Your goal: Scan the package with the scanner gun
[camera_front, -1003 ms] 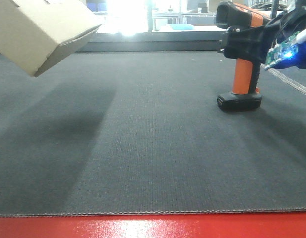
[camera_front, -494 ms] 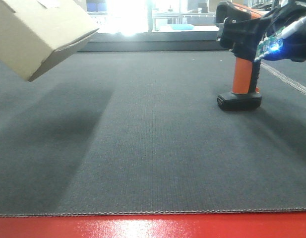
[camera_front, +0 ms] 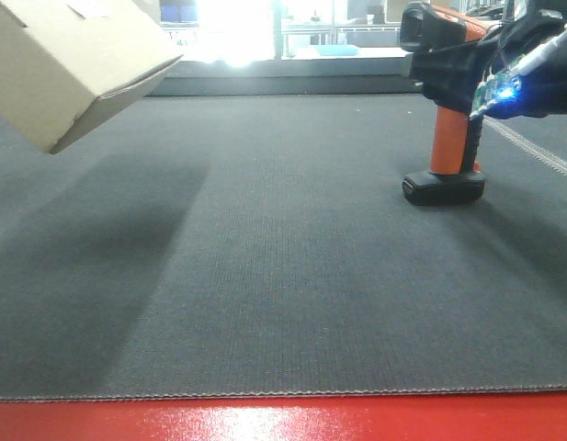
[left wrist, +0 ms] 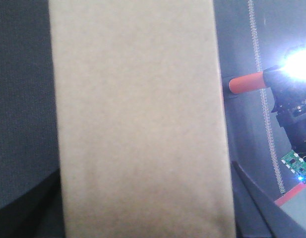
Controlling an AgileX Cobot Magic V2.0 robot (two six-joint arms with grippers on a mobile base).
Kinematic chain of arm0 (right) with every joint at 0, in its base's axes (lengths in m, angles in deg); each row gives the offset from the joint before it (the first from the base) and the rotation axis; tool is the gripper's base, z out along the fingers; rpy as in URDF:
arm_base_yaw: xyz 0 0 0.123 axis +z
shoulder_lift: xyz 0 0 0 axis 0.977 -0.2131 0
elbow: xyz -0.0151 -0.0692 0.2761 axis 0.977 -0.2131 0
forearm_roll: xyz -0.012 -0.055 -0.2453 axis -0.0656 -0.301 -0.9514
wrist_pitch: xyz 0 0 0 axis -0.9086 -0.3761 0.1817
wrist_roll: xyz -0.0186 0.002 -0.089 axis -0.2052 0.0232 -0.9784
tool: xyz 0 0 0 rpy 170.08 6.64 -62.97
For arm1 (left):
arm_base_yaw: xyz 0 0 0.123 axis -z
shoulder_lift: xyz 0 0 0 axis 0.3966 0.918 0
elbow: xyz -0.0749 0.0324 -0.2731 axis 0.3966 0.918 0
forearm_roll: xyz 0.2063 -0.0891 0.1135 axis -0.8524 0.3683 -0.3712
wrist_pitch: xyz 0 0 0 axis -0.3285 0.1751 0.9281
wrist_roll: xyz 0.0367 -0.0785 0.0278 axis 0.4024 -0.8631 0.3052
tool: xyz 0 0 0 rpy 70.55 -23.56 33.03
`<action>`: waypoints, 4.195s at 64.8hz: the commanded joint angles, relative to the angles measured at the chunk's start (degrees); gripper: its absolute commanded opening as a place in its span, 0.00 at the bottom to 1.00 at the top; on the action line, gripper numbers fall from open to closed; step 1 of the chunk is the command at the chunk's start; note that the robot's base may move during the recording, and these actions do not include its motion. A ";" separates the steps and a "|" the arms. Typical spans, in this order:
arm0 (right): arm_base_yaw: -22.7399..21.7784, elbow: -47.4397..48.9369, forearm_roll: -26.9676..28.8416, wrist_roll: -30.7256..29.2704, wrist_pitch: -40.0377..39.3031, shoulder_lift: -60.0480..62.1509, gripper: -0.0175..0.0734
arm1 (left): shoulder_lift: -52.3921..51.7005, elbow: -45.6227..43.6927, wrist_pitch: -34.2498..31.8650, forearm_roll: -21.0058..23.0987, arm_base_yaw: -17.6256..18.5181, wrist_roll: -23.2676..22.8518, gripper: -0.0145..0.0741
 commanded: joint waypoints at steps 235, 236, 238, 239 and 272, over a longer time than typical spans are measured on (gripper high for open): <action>-1.51 7.19 40.84 -42.19 17.79 19.28 0.02 | -0.85 -0.10 -0.12 -3.33 0.02 0.44 0.04; -1.51 6.86 40.66 -41.17 17.47 19.06 0.02 | -0.85 -0.10 -0.12 -3.33 0.02 0.44 0.04; -1.51 6.26 40.13 -39.00 16.95 18.74 0.02 | -0.85 -0.10 -0.12 -3.33 0.02 0.44 0.04; -1.51 5.98 39.53 -37.86 16.80 18.51 0.02 | -0.85 -0.10 -0.12 -3.33 0.02 0.44 0.04; -1.51 4.33 6.88 -9.54 3.24 6.42 0.02 | -0.85 -0.10 -0.12 -3.33 0.02 0.44 0.04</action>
